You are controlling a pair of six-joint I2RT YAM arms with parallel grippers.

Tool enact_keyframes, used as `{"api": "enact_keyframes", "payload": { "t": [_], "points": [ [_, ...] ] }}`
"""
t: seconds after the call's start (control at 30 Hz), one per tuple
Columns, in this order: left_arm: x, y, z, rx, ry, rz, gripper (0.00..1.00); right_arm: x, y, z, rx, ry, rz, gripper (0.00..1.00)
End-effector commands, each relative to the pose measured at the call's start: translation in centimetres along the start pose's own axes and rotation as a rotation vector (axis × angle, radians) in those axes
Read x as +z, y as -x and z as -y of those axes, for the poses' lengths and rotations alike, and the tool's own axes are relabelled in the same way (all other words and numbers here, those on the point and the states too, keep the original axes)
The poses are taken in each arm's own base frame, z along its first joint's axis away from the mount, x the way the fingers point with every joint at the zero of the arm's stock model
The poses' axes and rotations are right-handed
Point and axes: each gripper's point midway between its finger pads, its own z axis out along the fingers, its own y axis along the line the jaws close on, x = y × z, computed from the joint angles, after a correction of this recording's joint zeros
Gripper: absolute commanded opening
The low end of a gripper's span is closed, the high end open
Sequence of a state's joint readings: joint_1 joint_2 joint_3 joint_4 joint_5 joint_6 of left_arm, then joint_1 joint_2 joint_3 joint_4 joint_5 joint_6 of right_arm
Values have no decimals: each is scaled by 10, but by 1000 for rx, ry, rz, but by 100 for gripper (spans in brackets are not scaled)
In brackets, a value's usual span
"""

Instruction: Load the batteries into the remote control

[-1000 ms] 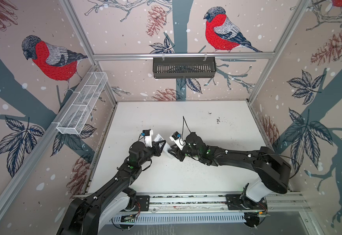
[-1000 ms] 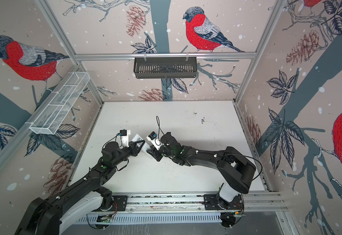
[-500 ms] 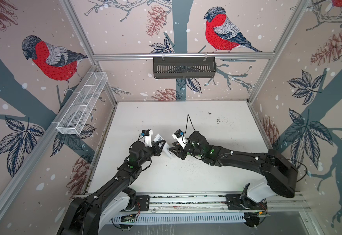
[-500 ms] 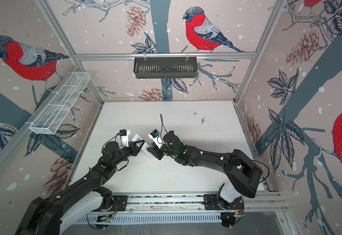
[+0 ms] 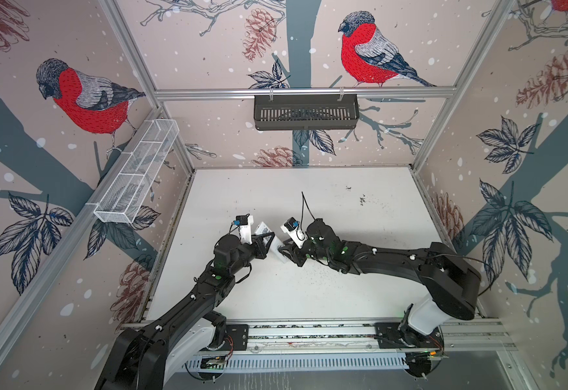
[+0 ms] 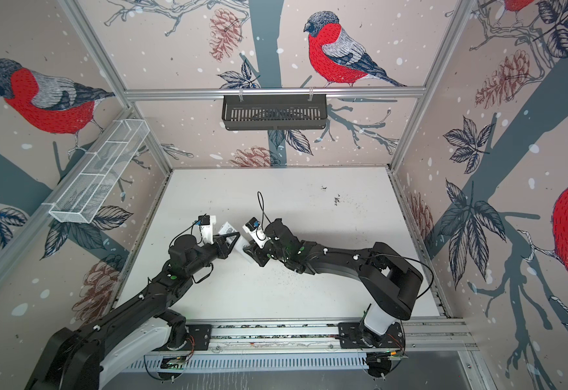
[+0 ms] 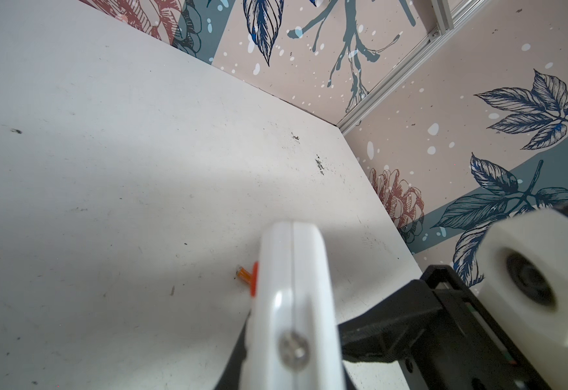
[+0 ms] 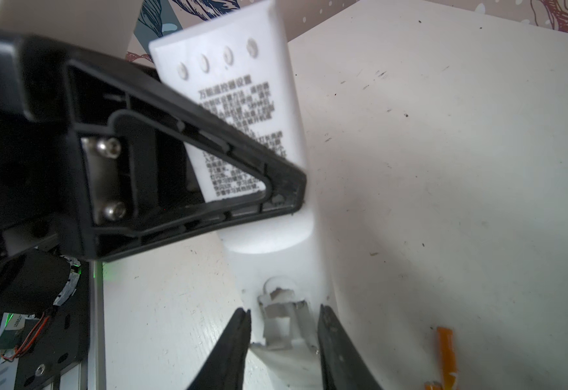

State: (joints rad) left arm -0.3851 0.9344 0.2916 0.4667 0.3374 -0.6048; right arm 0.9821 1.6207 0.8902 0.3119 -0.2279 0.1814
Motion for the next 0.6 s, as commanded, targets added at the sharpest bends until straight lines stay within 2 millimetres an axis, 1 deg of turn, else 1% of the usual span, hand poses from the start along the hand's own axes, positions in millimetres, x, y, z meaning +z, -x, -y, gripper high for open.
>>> {"api": "enact_keyframes", "payload": {
  "t": [0.0,0.2,0.3,0.37,0.43,0.57],
  "points": [
    [-1,10,8,12,-32,37,0,-7,13,-2,-18,-7,39,32],
    [-1,11,6,11,-23,40,0,-22,26,-2,-15,-19,77,29],
    [-1,11,4,12,-11,41,0,-29,28,6,9,-43,78,29],
    [-1,12,3,13,-2,41,0,-34,27,19,40,-90,56,29],
    [-1,14,2,17,5,45,0,-40,22,37,81,-152,19,29],
    [-1,13,2,16,7,43,0,-56,0,77,183,-267,-68,29]
  ]
}}
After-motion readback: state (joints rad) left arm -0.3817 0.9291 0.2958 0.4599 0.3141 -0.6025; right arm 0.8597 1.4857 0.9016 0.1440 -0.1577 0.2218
